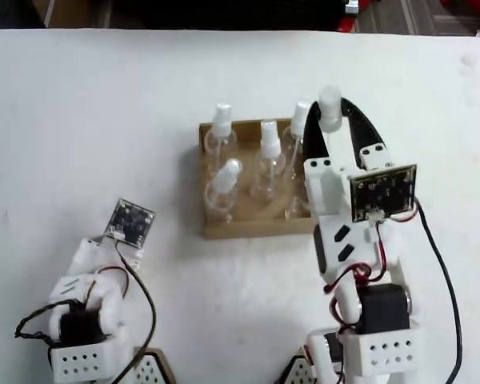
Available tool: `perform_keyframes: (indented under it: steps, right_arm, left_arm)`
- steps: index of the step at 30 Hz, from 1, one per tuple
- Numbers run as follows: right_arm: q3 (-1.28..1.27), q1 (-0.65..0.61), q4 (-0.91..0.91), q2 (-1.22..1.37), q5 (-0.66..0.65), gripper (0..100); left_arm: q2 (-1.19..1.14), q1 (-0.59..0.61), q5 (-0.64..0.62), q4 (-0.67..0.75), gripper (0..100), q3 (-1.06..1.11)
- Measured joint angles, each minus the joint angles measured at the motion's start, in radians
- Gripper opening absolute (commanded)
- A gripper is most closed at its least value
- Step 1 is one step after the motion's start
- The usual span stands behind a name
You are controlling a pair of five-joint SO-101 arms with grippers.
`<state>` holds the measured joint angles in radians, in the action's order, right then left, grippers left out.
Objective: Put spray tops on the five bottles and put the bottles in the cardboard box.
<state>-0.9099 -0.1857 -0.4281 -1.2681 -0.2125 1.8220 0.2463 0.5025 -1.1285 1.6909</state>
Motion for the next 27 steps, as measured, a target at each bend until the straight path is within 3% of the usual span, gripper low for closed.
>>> perform_keyframes:
  steps: [11, 27]
  right_arm:
    - [-0.132, -0.003, 0.133, 0.000, -0.005, 1.5]
    - [-0.295, -0.003, 0.141, -0.005, -0.005, 1.5]
  left_arm:
    - [0.000, 0.000, 0.000, 0.000, 14, 0.000]
    - [0.000, 0.000, 0.000, 0.000, 14, 0.000]
